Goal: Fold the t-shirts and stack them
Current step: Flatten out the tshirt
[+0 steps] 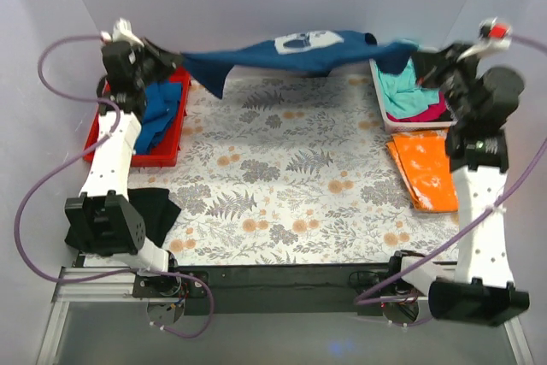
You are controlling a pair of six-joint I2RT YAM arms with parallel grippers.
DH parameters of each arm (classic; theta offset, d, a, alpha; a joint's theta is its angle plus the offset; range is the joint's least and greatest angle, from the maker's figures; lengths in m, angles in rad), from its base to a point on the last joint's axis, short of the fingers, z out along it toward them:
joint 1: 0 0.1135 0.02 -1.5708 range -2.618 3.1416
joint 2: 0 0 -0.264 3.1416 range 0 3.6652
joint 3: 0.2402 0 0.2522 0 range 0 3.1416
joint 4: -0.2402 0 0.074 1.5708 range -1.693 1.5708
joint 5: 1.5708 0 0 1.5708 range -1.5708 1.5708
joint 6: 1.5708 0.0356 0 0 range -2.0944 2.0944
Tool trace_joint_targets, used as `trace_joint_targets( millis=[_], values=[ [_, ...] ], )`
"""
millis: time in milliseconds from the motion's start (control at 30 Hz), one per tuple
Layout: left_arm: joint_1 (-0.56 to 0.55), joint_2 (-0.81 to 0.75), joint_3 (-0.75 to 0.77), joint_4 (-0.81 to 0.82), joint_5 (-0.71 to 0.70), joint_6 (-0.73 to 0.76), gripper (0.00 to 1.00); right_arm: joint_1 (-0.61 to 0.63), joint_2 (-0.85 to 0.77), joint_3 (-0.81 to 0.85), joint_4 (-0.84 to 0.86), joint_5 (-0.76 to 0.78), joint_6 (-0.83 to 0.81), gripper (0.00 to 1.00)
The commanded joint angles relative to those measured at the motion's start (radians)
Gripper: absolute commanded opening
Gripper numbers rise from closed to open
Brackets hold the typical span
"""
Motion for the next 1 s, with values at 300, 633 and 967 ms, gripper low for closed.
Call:
trace_joint_targets(
  millis=[300,633,967],
  values=[
    [-0.013,-0.092,-0.850,-0.222,0.004,0.064,0.00,0.025,-0.490,-0.926,-0.339,0.153,0.089,0.01],
    [-0.013,0.016,-0.888,-0.357,-0.056,0.090,0.27,0.027,-0.575,-1.014,-0.519,0.227,0.105,0.01],
    [-0.017,-0.352,-0.831,-0.538,-0.170,0.081,0.00,0.043,-0.503,-0.943,-0.542,0.350,0.099,0.01]
  ],
)
